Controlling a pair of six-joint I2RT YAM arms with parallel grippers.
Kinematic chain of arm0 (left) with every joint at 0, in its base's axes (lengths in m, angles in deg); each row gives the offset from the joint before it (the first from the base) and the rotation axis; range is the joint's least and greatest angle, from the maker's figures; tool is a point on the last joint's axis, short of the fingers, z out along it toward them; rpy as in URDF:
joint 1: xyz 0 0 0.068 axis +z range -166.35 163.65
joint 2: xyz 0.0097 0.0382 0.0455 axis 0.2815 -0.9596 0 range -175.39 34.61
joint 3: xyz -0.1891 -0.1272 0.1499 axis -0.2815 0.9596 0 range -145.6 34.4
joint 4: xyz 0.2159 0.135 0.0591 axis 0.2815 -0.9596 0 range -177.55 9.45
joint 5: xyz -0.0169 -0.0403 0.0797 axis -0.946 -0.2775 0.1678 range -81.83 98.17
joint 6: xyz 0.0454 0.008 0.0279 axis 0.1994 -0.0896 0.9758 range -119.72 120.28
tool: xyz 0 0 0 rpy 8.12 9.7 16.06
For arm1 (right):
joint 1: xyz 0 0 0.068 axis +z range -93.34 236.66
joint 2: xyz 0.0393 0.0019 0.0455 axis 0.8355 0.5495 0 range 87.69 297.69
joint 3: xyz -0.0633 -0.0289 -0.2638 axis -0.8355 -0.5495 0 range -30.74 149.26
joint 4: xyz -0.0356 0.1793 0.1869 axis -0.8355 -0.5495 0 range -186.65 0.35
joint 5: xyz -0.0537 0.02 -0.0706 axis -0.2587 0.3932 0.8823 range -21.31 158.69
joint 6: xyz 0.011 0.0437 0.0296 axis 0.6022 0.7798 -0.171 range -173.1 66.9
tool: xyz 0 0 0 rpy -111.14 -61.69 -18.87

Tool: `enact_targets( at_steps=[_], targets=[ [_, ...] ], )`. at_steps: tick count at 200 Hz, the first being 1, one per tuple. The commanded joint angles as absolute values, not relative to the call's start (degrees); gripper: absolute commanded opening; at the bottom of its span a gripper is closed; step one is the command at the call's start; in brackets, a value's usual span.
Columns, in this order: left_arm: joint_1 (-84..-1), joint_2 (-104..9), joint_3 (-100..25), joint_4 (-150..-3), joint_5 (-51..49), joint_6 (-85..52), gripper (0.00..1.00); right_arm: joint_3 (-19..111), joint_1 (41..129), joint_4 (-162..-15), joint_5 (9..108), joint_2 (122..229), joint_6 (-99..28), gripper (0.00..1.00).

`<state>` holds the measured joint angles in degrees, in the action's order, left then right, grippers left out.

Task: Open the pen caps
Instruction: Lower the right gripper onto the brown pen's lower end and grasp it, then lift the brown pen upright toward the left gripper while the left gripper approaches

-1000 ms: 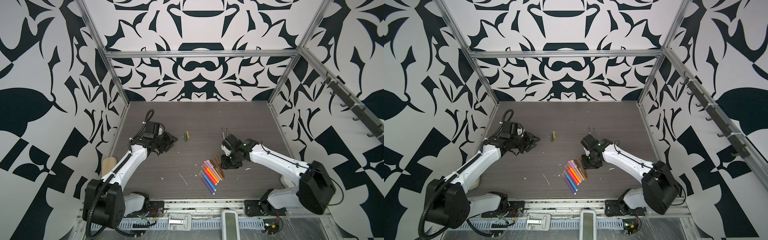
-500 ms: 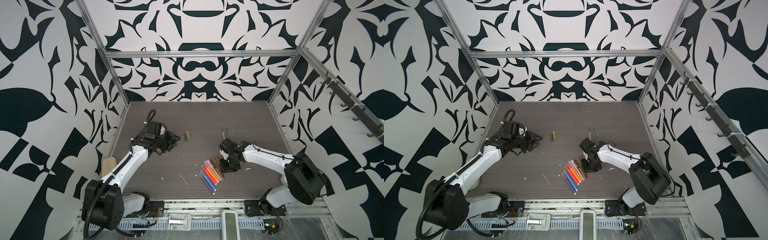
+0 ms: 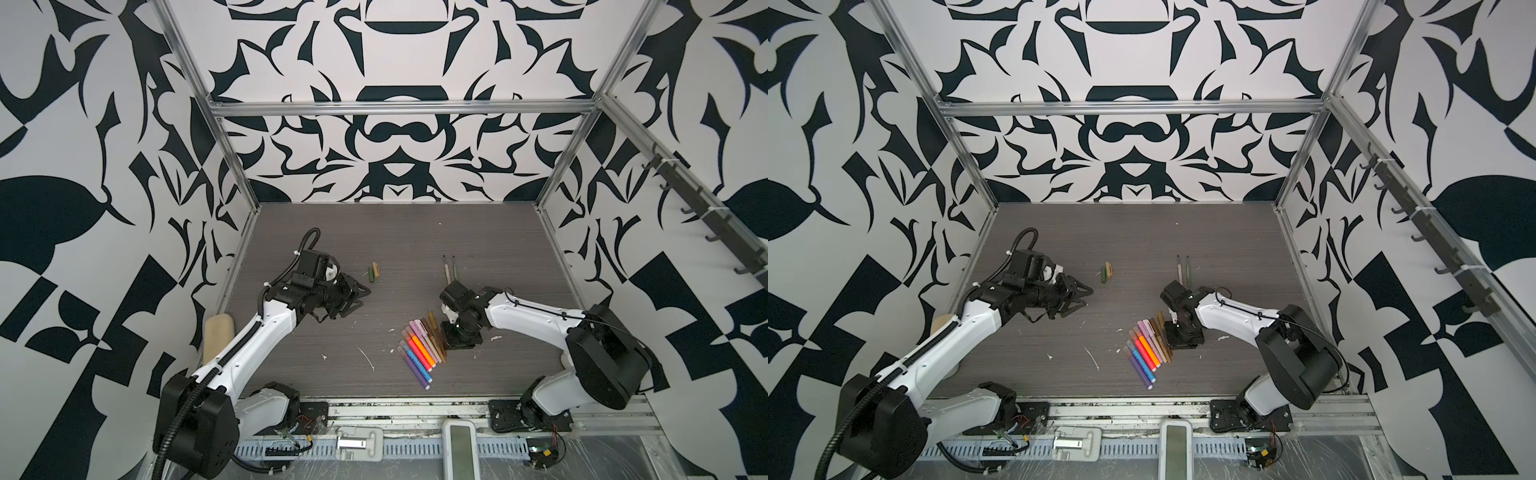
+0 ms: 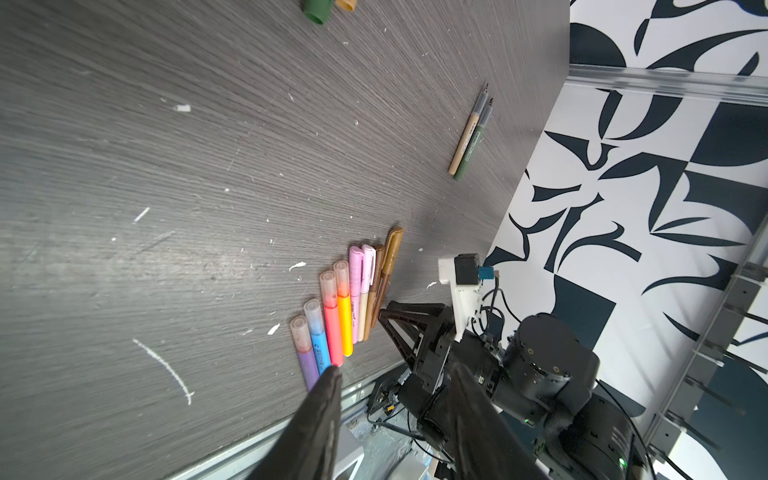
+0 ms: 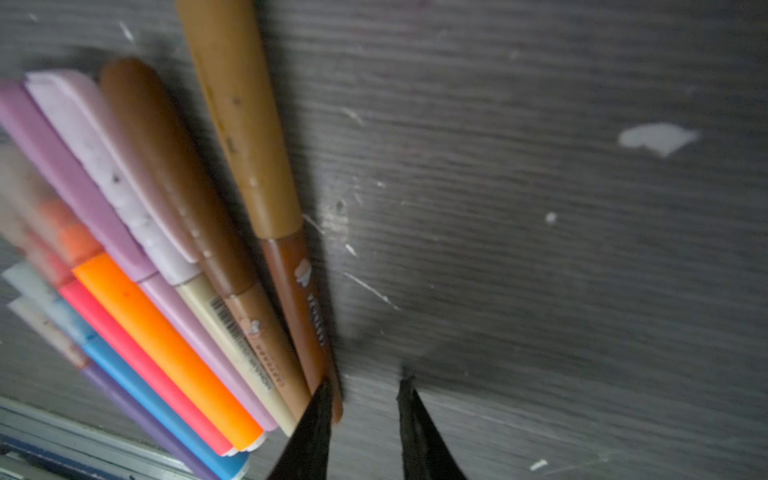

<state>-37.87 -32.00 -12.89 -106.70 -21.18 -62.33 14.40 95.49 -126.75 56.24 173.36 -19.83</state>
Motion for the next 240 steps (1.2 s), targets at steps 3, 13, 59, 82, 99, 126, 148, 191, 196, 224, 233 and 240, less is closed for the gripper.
enact_targets(
  at_steps=[3,13,59,82,99,126,148,191,196,224,233,240],
  targets=[
    [-37.88,-30.51,-14.14,-110.93,-20.94,-60.0,0.46,15.4,96.3,-125.23,56.05,171.42,-17.13,0.31],
    [-37.83,-30.35,-13.95,-110.81,-20.26,-59.75,0.47,15.76,96.47,-125.1,56.01,172.46,-16.9,0.31],
    [-37.63,-33.41,-12.97,-103.84,-22.44,-63.53,0.47,15.98,97.97,-125.2,59.42,174.46,-13.92,0.31],
    [-37.66,-34.1,-13.97,-102.39,-22.07,-62.8,0.47,15.71,98.13,-125.66,61.23,174.74,-12.73,0.31],
    [-37.61,-35.77,-15.71,-102.52,-23.51,-61.29,0.47,16.53,98.57,-128.79,63.95,175.6,-12.03,0.3],
    [-37.4,-39.71,-19.86,-106.02,-25.71,-57.8,0.47,18.47,98.85,-131.64,66.9,178.34,-12.32,0.3],
    [-37.25,-41.09,-21.18,-105.09,-26.17,-57.55,0.47,20.49,99.11,-132.28,67.54,180.84,-13.44,0.3],
    [-34.07,-42.02,-23.26,-105.17,-27.74,-56.53,0.47,22.17,99.12,-131.84,66.95,183.84,-16.28,0.25],
    [-33.55,-42.2,-23.27,-104.95,-28.22,-56.59,0.47,22.2,99.12,-131.9,67.09,183.69,-16.35,0.24],
    [-32.27,-43.47,-24.38,-104.89,-30.76,-56.07,0.49,25.35,99.04,-135.29,70.22,182.81,-19.55,0.2],
    [-32.26,-43.78,-24.9,-104.94,-31.26,-55.69,0.51,27.68,99.0,-137.68,71.77,183.02,-21.68,0.17],
    [-32.25,-44.01,-25.19,-104.95,-31.57,-55.5,0.51,29.66,98.81,-139.52,72.88,183.37,-23.64,0.14]
  ],
)
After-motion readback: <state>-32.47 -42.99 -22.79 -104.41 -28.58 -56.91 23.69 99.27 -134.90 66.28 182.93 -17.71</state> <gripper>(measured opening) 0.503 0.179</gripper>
